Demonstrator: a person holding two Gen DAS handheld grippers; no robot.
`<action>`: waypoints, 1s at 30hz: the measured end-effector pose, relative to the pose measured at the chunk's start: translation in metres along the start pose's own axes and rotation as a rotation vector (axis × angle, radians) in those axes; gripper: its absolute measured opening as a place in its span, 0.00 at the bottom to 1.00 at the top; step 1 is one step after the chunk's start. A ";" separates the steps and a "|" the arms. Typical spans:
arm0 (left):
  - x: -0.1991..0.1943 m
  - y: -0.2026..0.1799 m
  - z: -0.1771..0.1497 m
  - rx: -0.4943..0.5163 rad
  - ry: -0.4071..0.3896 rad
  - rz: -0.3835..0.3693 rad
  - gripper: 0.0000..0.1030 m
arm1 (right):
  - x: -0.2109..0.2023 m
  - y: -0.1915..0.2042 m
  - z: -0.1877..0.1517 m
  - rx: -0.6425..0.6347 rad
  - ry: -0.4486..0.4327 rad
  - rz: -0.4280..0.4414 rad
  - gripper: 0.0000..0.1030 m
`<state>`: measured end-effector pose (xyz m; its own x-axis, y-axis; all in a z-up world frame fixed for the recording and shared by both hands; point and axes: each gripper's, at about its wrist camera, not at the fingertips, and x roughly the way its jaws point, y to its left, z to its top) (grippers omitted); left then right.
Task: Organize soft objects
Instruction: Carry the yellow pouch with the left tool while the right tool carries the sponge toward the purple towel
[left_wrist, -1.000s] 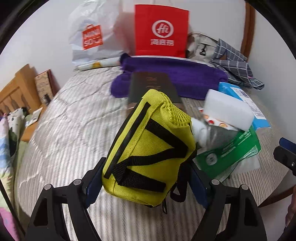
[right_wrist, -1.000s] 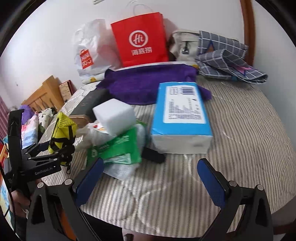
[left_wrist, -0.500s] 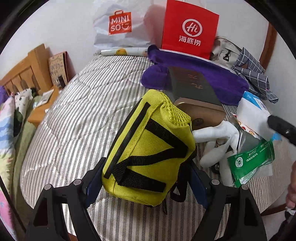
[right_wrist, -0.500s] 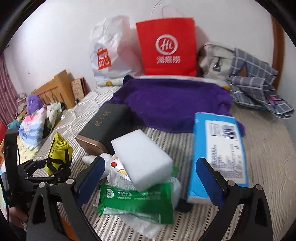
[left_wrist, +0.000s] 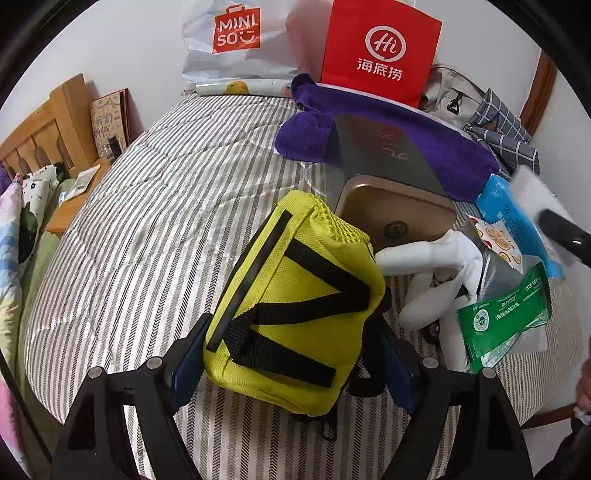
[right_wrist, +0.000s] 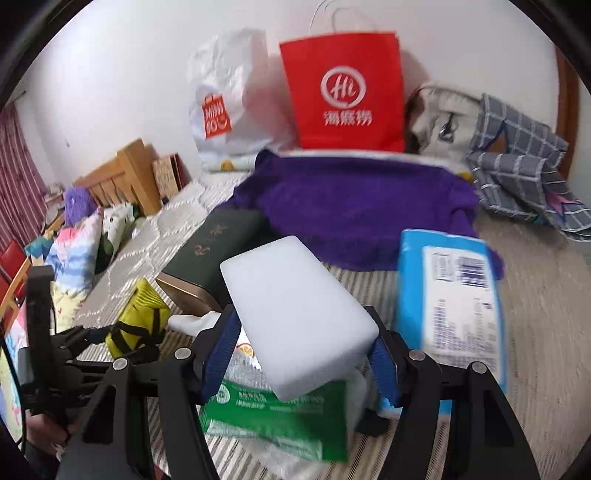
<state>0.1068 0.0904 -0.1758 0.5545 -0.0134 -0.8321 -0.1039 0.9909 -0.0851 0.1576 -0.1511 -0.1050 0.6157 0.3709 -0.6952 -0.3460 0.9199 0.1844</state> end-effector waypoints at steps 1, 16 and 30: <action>-0.001 0.000 0.000 0.000 0.000 0.004 0.79 | -0.009 -0.002 -0.003 0.001 -0.014 -0.010 0.63; 0.012 -0.015 -0.011 0.010 0.057 0.099 0.85 | -0.067 -0.057 -0.094 0.083 0.039 -0.139 0.64; 0.009 -0.016 -0.011 -0.020 0.034 0.122 0.79 | -0.040 -0.083 -0.132 0.137 0.097 -0.207 0.63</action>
<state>0.1043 0.0730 -0.1877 0.5081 0.1027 -0.8552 -0.1859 0.9825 0.0075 0.0681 -0.2594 -0.1845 0.5903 0.1649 -0.7901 -0.1161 0.9861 0.1191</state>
